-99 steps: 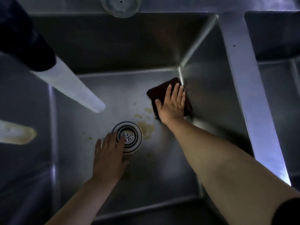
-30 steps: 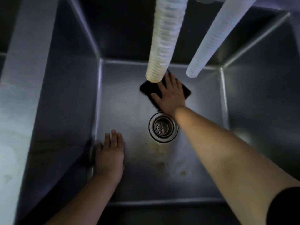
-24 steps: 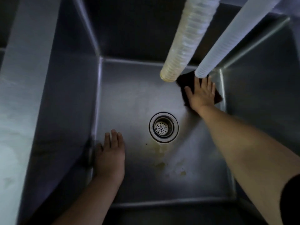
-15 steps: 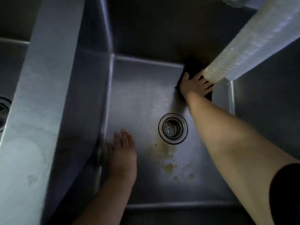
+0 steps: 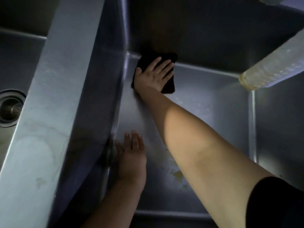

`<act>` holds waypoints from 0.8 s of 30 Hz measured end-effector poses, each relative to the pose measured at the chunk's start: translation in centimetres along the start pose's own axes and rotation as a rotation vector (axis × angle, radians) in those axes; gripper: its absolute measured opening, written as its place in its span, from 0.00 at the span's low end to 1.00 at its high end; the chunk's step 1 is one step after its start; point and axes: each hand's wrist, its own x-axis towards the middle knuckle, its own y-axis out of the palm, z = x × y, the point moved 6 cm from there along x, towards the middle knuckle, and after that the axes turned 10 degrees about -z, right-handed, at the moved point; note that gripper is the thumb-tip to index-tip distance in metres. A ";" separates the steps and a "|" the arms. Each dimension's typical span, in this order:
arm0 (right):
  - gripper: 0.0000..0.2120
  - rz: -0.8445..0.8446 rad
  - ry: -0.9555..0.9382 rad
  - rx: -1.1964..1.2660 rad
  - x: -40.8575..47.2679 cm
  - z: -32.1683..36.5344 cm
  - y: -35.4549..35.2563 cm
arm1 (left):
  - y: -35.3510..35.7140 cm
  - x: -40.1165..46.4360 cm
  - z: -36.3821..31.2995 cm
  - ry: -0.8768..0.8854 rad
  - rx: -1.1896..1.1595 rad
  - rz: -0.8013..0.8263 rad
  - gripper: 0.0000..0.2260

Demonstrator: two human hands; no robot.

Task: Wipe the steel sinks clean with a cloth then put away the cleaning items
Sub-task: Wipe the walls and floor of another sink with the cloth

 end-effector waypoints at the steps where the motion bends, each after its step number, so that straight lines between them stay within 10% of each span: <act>1: 0.39 0.015 -0.066 -0.015 -0.5 0.8 0.3 | -0.2 -0.1 0.0 0.030 0.015 0.016 0.26; 13: 0.31 0.112 -0.932 -0.151 -7.3 -3.8 -0.6 | 0.5 -0.4 0.3 0.019 -0.028 0.162 0.36; 24: 0.33 0.050 -0.288 -0.227 -1.6 -25.3 -6.2 | 0.1 -0.6 -0.2 0.038 0.044 0.197 0.39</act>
